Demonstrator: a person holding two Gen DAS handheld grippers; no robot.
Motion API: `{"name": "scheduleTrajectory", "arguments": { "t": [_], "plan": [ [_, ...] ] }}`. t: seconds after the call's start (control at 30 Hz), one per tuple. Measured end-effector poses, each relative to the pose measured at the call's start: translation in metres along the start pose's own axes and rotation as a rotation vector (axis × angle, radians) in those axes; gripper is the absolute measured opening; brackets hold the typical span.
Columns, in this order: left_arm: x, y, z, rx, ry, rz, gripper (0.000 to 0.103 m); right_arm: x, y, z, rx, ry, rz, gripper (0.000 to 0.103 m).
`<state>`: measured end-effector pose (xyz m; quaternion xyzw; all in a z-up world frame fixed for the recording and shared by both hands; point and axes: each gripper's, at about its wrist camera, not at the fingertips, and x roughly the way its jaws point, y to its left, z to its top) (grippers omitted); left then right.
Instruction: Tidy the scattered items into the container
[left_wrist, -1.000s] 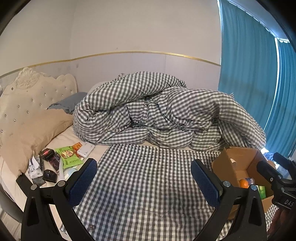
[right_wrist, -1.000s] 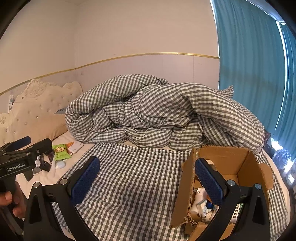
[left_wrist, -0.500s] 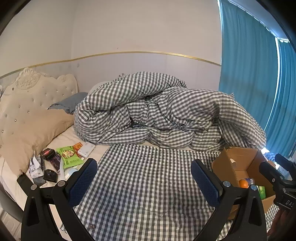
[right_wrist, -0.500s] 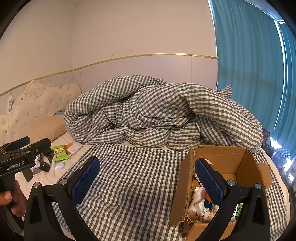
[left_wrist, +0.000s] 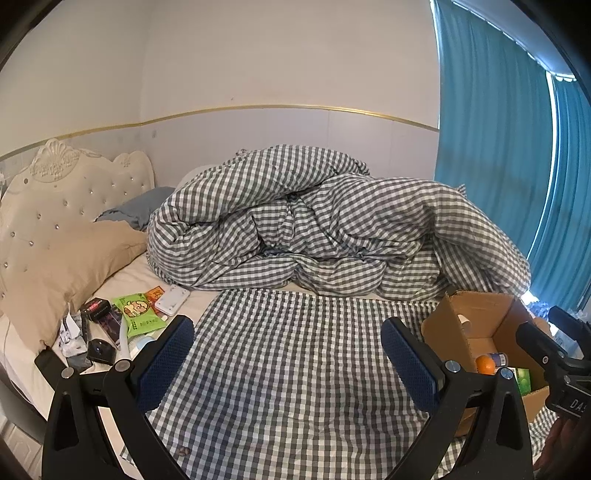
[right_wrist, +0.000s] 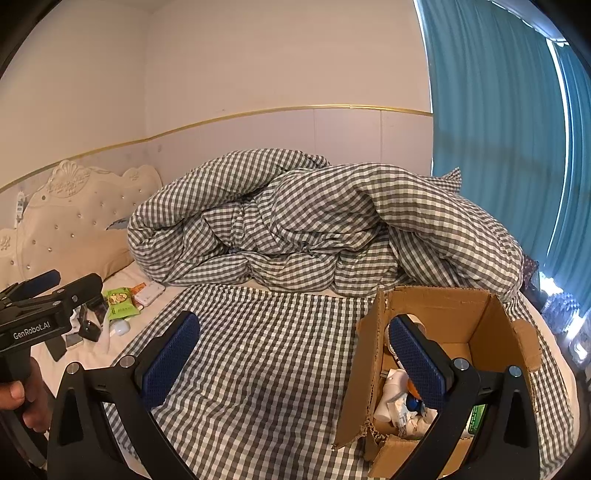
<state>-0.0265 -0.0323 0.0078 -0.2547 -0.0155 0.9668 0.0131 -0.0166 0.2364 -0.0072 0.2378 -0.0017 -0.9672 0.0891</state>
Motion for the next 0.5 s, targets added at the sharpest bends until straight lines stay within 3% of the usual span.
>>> {"name": "scheduleTrajectory", "arguments": {
  "t": [0.5],
  "plan": [
    [-0.0043, -0.0050, -0.0027, -0.021, 0.009, -0.019, 0.103, -0.0024, -0.0066, -0.0037, 0.014, 0.005, 0.005, 0.103]
  ]
}}
